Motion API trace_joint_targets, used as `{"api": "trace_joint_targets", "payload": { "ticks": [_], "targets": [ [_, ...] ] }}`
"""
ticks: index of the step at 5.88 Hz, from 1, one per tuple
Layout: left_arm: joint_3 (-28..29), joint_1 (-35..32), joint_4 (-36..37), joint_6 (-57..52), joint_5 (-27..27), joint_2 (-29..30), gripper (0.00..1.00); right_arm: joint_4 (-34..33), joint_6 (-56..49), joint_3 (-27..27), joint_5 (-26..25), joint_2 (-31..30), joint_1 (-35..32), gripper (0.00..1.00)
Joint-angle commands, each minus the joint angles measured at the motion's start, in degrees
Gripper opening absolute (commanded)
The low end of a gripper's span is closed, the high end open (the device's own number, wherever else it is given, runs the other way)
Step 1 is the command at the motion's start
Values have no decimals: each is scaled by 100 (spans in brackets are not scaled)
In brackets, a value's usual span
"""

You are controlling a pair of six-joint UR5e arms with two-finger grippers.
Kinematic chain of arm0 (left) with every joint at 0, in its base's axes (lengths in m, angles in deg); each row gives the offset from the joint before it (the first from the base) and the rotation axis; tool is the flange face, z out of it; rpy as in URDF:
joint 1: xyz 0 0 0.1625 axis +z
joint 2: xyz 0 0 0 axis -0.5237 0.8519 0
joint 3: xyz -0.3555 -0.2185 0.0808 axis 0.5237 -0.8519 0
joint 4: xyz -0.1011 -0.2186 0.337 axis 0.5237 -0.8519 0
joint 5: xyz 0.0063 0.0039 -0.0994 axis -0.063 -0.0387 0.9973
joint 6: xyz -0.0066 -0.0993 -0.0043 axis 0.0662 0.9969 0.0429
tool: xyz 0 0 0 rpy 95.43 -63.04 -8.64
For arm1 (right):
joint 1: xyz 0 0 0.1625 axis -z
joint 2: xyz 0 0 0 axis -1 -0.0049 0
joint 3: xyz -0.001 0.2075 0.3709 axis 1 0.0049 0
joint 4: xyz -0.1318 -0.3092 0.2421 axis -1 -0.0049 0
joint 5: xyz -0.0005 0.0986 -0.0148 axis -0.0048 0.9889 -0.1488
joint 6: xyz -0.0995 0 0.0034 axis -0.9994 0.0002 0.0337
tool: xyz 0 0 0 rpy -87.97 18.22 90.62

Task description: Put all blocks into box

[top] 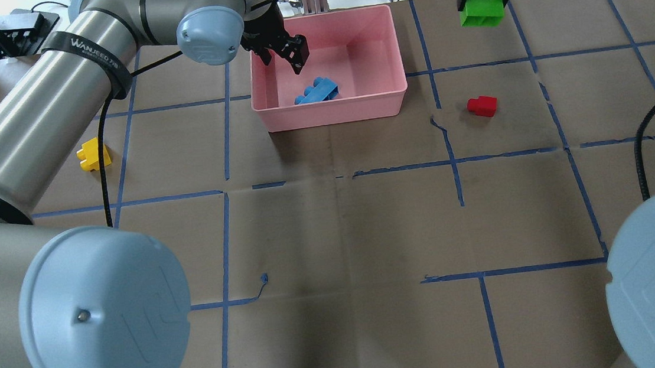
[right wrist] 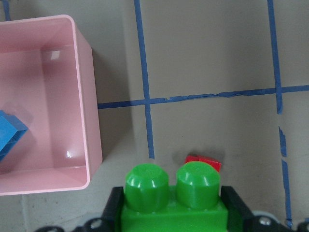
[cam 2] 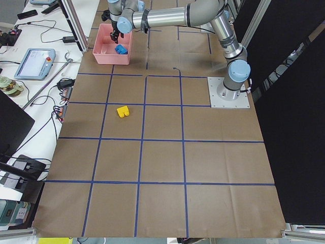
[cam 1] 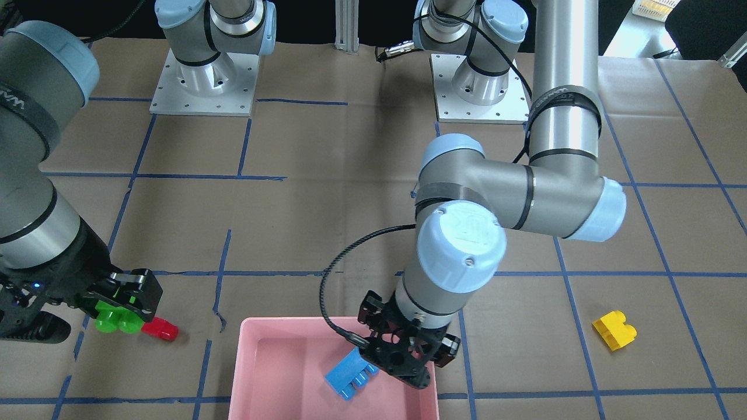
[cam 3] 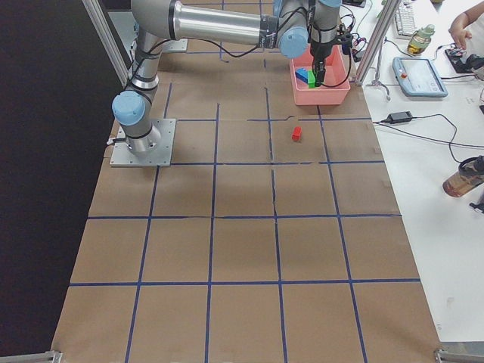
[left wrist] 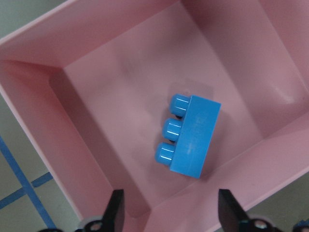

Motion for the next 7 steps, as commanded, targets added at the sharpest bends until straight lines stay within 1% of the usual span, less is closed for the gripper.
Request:
{"api": "trace_joint_targets", "payload": {
  "ticks": [1,2,3,4,5,6,7],
  "targets": [
    [-417,1029,-382,-49,-19,-524,100,-602,482,66,8,320,-501,40],
    [-864,1662,-341,-119,-359,-780,100,-798,903,293,-1,644,-871,40],
    [-1217,2112,-297,-825,-440,-861,100,-1000,1203,530,-1,1039,-1205,40],
    [-1403,2578,-270,-1145,-450,-835,100,-1463,1432,620,-1,1434,-1461,40],
    [-1492,3061,-174,-739,-424,-618,100,-1955,1565,621,-1,1804,-1646,44],
    [-1502,3083,175,-405,-432,-441,99,-2265,1540,612,-1,1955,-1665,77],
    [-1519,3136,222,-149,-458,-283,99,-2433,1549,603,-10,1957,-1657,99]
  ]
}}
